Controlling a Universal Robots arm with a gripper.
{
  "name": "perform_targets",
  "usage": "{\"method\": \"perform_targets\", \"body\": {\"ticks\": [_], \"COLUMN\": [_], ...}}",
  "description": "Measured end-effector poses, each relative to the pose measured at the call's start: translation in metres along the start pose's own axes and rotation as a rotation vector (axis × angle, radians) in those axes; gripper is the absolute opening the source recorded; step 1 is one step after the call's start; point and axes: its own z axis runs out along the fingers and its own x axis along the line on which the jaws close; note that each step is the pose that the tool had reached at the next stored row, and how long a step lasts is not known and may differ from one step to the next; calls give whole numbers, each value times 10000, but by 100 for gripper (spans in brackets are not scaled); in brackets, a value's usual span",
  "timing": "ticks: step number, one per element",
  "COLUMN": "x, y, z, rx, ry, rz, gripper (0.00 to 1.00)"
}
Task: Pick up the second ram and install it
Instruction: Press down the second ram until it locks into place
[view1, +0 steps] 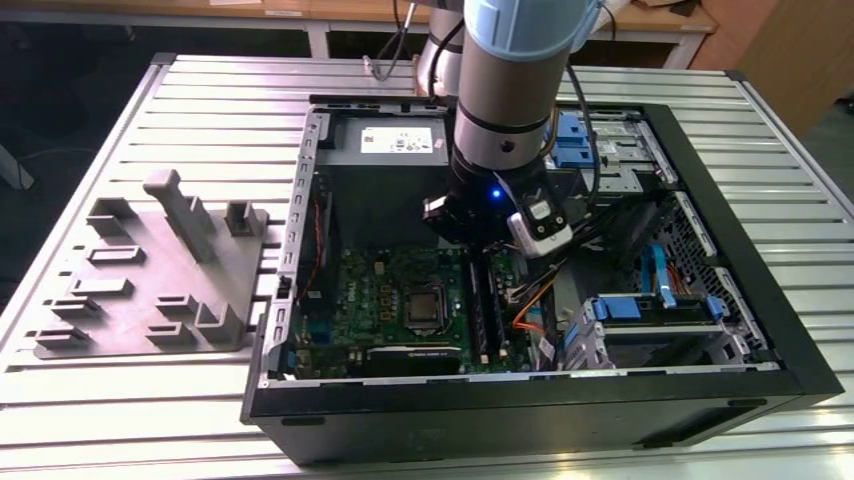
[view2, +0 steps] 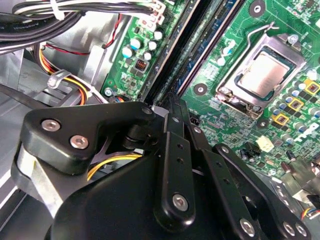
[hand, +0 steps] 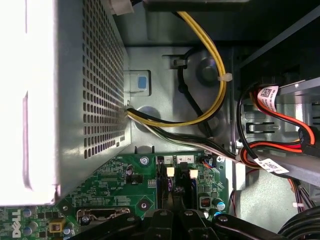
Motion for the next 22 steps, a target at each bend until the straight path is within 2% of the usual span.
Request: {"method": "perform_targets", "body": {"ticks": [8,10,14,22], "x": [0,-1,-3,-5], "y": [0,3,3,-17], "z": [8,-16,-113,-125], "rx": [-4,-24,-4,-1], "ry": [-1,-7,-1,0], "rz": [0,1,1,-2], "gripper": [7,7,7,7]}}
